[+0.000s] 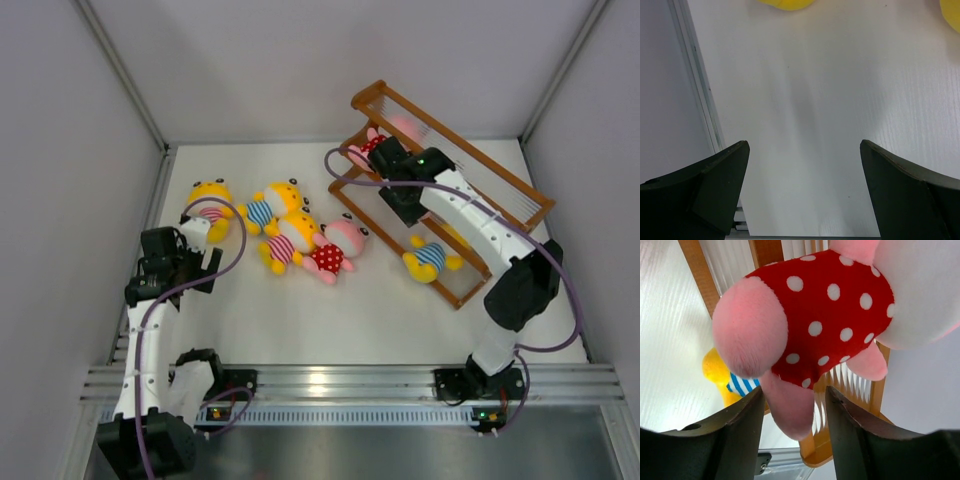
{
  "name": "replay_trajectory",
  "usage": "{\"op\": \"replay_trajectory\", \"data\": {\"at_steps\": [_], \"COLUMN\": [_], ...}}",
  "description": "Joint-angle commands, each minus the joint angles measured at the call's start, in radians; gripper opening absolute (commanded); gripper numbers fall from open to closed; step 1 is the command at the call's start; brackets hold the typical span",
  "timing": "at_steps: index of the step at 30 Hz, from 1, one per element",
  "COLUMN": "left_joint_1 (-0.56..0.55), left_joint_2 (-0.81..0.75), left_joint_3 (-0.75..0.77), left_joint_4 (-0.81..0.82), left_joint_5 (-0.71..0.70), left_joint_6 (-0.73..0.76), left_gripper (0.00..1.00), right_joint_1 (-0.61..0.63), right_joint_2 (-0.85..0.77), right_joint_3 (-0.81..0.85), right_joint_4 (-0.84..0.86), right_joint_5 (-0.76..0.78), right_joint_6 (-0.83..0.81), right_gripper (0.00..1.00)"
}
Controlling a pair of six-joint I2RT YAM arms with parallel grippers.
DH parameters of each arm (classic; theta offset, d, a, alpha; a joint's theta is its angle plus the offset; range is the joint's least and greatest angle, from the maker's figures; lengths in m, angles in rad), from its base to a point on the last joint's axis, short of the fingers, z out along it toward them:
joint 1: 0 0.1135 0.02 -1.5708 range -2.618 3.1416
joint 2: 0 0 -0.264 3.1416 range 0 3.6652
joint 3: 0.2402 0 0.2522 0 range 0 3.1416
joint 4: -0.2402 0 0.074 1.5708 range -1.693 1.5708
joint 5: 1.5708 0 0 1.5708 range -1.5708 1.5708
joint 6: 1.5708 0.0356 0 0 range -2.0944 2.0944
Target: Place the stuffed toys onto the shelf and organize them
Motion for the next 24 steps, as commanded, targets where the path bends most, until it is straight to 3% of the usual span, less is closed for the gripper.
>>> {"op": "replay_trajectory", "data": {"at_steps": [1, 3, 7, 11, 14, 17, 18, 22, 24], "left_joint_1": [-0.006, -0.006, -0.006, -0.008, -0.008, -0.009, -0.008, -0.008, -0.009], "left_joint_2": [-0.001, -0.001, -0.001, 0.002, 0.003, 0.008, 0.011, 0.022, 0.025], "left_joint_3": [0.021, 0.021, 0.023, 0.023, 0.021, 0.017, 0.015, 0.015, 0.017], "left_joint_4": [0.006, 0.006, 0.004, -0.002, -0.003, -0.003, -0.003, -0.003, -0.003], "left_joint_5": [-0.003, -0.002, 0.000, 0.009, 0.015, 0.020, 0.020, 0.000, -0.022], "left_joint_6": [0.009, 0.009, 0.009, 0.010, 0.010, 0.006, 0.000, -0.008, -0.008], "left_gripper": [0.98, 0.98, 0.98, 0.98, 0.98, 0.98, 0.98, 0.98, 0.98], "right_joint_1": [-0.013, -0.002, 0.047, 0.142, 0.249, 0.375, 0.395, 0.411, 0.411], "right_joint_2": [-0.089, -0.100, -0.128, -0.160, -0.220, -0.327, -0.379, -0.459, -0.462], "right_joint_3": [0.030, 0.039, 0.053, 0.098, 0.059, -0.165, -0.237, -0.630, -0.720], "right_joint_4": [0.033, 0.020, -0.017, -0.042, 0.035, 0.293, 0.387, 0.895, 1.021], "right_joint_5": [-0.019, -0.027, -0.033, -0.031, -0.046, -0.187, -0.341, -0.647, -0.660], "right_joint_6": [0.011, 0.008, -0.016, -0.035, -0.081, -0.168, -0.191, -0.162, -0.142], "right_gripper": [0.52, 0.54, 0.67, 0.68, 0.68, 0.68, 0.68, 0.68, 0.68]}}
